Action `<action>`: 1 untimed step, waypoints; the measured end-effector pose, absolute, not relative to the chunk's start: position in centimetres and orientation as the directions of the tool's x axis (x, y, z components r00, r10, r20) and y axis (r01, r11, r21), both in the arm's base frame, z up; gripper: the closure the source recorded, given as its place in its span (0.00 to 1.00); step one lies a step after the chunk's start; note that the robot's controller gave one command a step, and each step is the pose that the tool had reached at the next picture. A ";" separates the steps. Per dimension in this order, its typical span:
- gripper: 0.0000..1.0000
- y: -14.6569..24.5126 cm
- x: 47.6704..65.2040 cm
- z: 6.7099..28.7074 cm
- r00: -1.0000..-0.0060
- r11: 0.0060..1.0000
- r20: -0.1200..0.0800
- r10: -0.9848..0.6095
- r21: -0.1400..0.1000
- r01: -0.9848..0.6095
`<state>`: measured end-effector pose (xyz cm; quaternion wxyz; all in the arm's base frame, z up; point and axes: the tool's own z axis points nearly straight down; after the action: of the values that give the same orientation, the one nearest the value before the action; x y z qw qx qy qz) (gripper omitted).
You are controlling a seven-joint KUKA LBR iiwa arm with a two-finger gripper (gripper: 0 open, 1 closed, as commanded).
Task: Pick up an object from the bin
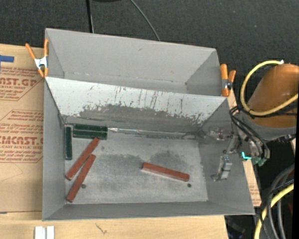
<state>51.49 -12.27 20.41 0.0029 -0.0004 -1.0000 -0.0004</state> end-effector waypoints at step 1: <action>0.00 -12.2 51.7 20.8 -1.000 1.000 -0.002 0.000 0.000 0.000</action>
Offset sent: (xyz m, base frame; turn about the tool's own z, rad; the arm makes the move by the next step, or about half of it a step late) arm -0.0073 0.0249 -0.1215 -0.1872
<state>51.67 -12.23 20.76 -0.0009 0.0001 -1.0000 0.0002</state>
